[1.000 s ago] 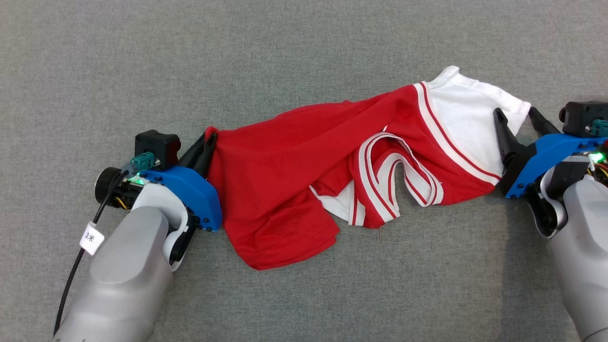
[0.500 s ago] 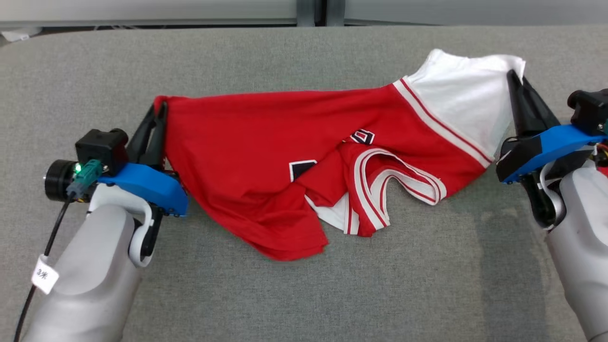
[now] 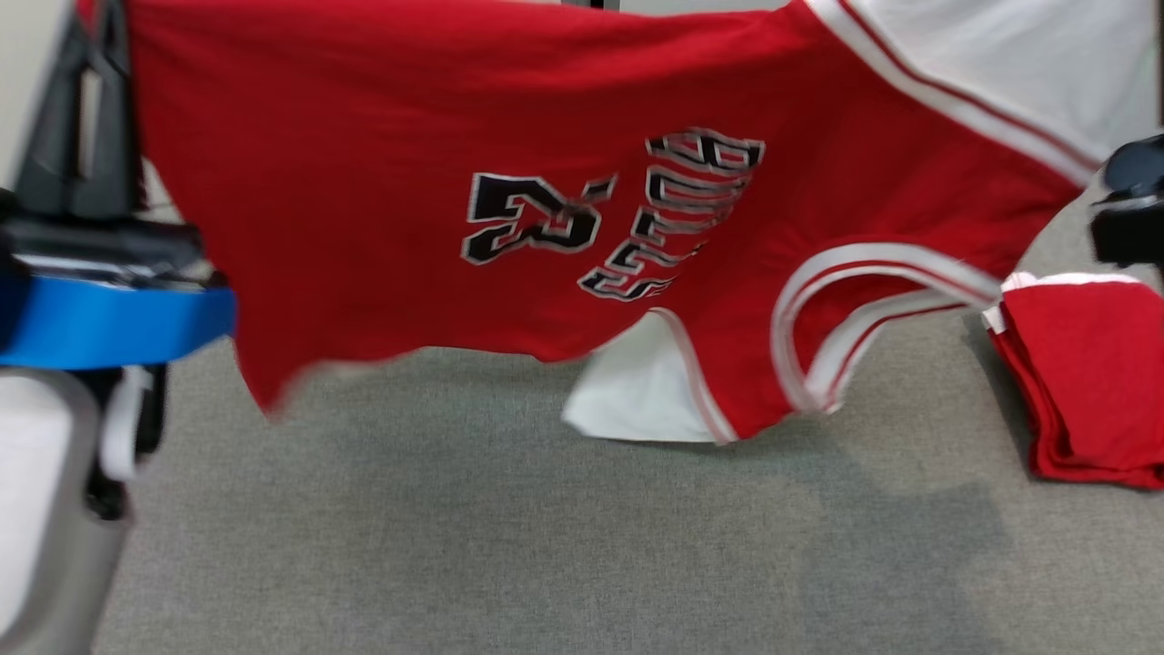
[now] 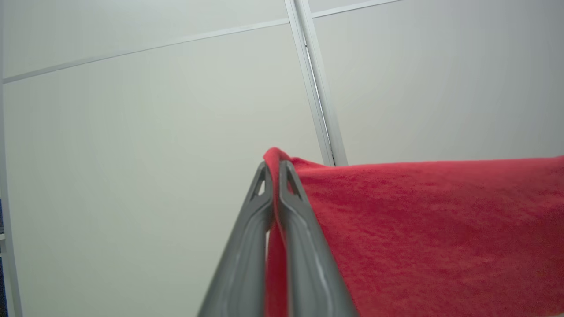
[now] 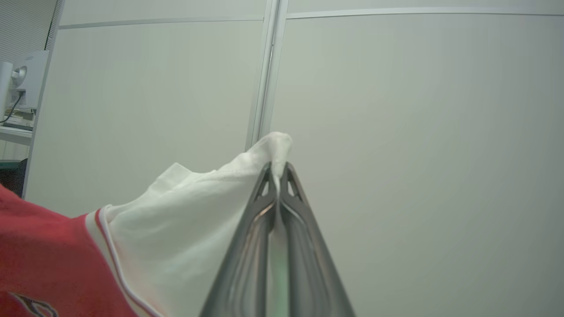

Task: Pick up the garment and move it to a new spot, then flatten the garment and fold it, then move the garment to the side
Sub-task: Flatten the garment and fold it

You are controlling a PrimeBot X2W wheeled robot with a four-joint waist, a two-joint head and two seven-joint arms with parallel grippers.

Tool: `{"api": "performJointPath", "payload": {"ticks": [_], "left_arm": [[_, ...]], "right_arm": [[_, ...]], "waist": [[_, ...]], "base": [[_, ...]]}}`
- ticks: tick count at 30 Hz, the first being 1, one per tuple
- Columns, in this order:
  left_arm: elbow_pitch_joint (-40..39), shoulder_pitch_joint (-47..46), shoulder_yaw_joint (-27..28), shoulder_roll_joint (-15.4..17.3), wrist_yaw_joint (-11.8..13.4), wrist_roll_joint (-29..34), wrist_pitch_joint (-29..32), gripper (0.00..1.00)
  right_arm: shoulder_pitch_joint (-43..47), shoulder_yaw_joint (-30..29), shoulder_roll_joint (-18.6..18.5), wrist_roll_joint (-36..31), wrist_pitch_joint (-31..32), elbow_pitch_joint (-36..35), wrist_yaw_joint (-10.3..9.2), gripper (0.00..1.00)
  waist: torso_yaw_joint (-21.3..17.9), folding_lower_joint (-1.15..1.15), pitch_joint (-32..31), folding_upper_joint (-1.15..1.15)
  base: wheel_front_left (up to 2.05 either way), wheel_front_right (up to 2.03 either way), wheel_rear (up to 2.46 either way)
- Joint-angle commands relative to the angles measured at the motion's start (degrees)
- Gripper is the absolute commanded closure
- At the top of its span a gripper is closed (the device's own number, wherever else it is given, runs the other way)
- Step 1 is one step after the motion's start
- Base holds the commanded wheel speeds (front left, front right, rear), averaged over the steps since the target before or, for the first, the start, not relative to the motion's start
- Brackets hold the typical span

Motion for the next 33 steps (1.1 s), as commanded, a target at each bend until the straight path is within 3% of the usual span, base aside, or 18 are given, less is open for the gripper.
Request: {"api": "performJointPath", "payload": {"ticks": [1, 5, 8, 16, 23, 33], "left_arm": [[-1.9, -1.3, 0.9, 0.7, 0.7, 0.2, 0.9, 1.00], [-9.6, -3.7, 3.3, 3.0, 2.3, 0.6, 3.7, 1.00], [-12.7, -5.9, 4.4, 4.1, 2.1, 0.2, 5.6, 1.00], [-12.1, -10.7, 3.4, 3.7, -0.2, -2.7, 8.6, 1.00], [-1.8, -16.2, 1.6, -0.8, -3.3, -6.7, 6.2, 1.00], [27.9, -29.9, 1.8, -10.1, -10.2, -10.2, -4.8, 1.00]], "right_arm": [[-0.3, -0.8, 0.0, -0.2, 1.3, -2.0, 0.00, 1.00], [-3.0, -3.8, -0.7, -0.4, 6.6, -9.1, 0.00, 1.00], [-6.0, -5.2, -1.6, 0.3, 9.2, -11.5, 0.00, 1.00], [-14.4, -5.1, -4.0, 3.5, 13.5, -7.6, 0.00, 1.00], [-21.5, -2.1, -3.6, 4.5, 11.4, 3.6, 0.00, 1.00], [-36.2, -1.0, 2.1, 2.2, -0.5, 26.6, 0.00, 1.00]], "waist": [[-0.7, 0.02, -1.2, 0.01], [-0.8, 0.02, -3.0, 0.01], [-0.8, 0.02, -3.5, 0.01], [-0.4, 0.02, -1.6, 0.01], [-0.2, 0.02, 4.5, 0.01], [-1.0, 0.02, 8.5, 0.01]], "base": [[0.00, 0.00, 0.00], [0.00, 0.00, 0.00], [0.00, 0.00, 0.00], [0.00, 0.00, 0.00], [0.00, 0.00, 0.00], [0.00, 0.00, 0.00]]}}
